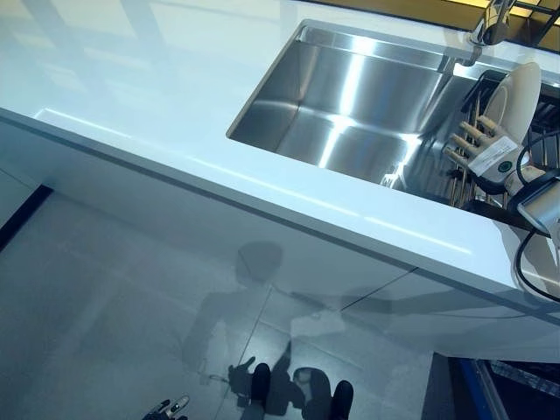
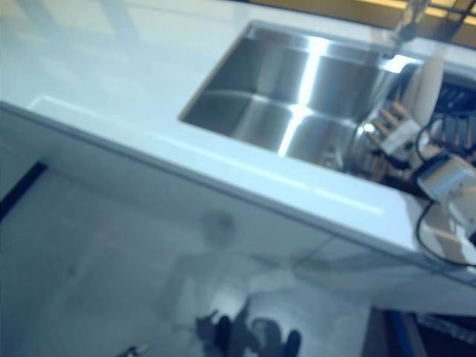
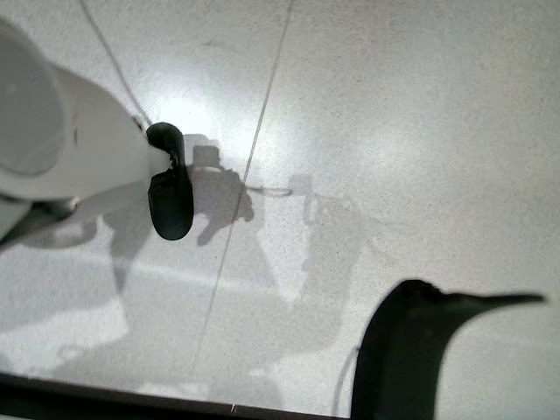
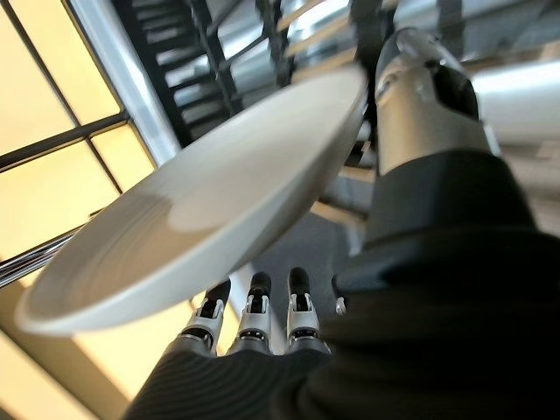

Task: Take plates into dishwasher

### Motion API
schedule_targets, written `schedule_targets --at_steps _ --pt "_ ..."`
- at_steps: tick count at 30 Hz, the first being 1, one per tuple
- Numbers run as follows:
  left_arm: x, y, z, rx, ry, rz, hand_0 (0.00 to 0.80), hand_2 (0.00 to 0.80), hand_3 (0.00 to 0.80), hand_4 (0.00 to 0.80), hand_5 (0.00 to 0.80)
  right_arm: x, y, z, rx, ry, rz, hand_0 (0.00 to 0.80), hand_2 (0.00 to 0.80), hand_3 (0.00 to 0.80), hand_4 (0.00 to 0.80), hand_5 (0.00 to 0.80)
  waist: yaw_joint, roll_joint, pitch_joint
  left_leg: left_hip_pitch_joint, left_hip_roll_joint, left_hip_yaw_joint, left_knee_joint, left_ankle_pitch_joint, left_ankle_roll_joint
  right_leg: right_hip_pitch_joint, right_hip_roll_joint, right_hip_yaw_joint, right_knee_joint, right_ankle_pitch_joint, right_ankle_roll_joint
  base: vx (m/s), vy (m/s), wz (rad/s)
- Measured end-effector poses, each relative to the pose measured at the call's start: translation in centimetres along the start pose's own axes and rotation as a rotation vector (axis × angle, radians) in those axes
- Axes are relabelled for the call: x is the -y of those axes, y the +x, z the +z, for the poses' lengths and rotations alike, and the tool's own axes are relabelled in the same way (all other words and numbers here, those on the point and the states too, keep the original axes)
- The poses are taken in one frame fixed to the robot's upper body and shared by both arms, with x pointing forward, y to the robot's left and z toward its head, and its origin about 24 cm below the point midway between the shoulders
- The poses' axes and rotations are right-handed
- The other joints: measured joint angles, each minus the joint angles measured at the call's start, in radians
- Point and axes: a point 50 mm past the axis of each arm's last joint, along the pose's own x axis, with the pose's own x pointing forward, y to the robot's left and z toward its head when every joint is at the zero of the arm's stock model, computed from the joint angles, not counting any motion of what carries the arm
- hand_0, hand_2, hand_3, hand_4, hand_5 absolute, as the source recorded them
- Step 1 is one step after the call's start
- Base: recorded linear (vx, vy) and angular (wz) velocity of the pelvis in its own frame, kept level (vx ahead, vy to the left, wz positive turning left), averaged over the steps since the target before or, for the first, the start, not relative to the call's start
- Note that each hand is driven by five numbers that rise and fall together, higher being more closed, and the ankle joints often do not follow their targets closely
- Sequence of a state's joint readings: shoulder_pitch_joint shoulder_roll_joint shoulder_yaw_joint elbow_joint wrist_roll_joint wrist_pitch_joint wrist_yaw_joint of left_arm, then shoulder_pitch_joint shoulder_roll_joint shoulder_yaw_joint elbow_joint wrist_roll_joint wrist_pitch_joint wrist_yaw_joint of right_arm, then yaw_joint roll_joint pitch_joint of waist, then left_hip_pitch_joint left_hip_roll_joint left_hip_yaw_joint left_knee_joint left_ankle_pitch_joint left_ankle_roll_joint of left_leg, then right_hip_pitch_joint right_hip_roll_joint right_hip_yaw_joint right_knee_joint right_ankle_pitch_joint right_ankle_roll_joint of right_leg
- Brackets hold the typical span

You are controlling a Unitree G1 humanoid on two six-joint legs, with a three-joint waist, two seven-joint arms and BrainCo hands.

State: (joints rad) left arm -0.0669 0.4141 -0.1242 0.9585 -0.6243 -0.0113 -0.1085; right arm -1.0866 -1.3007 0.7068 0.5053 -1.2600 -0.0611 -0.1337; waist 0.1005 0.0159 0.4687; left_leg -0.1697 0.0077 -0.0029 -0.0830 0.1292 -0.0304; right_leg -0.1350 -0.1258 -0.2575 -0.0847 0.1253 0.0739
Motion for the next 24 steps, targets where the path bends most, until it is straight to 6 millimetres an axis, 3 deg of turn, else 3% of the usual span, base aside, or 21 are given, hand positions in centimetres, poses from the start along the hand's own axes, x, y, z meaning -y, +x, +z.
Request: schedule_targets --at_steps 1,3,19,24 --pt "0.01 0.00 0.01 0.001 0.000 -0.001 0.000 0.000 0.000 0.000 0.000 -0.17 0.00 0.07 0.004 -0.009 0.011 0.000 0.000 0.000 0.000 0.000 0.000 0.000 0.000 0.000 0.000 0.000 0.000 0.000 0.000 0.000 0.000 0.000 0.000 0.000 0.000 0.000 0.000 0.00" --pt "0.01 0.00 0.03 0.004 0.000 -0.003 0.000 0.000 0.000 0.000 0.000 -0.41 0.06 0.25 0.011 -0.037 0.048 0.800 0.800 0.800 0.800 0.800 -0.001 -0.001 0.000 0.000 0.001 0.001 0.000 0.000 0.000 0.000 0.001 0.000 0.000 0.000 0.000 0.000 0.000 0.00" --pt "-0.29 -0.25 0.26 0.041 -0.083 -0.003 0.000 0.000 0.000 0.000 0.000 -0.55 0.39 0.18 -0.033 -0.123 0.108 0.800 0.800 0.800 0.800 0.800 -0.001 -0.007 0.004 -0.016 0.001 0.007 0.000 0.000 0.000 -0.017 0.000 0.001 0.000 0.001 0.000 -0.014 0.010 0.00" --pt "-0.19 -0.23 0.38 0.045 -0.083 -0.006 0.000 0.000 0.000 0.000 0.000 -0.51 0.33 0.26 -0.045 -0.125 0.101 0.800 0.800 0.800 0.800 0.800 -0.002 -0.007 0.004 -0.015 0.003 0.031 0.000 0.002 0.002 -0.017 0.001 0.001 0.000 0.001 0.000 0.000 0.000 0.00"
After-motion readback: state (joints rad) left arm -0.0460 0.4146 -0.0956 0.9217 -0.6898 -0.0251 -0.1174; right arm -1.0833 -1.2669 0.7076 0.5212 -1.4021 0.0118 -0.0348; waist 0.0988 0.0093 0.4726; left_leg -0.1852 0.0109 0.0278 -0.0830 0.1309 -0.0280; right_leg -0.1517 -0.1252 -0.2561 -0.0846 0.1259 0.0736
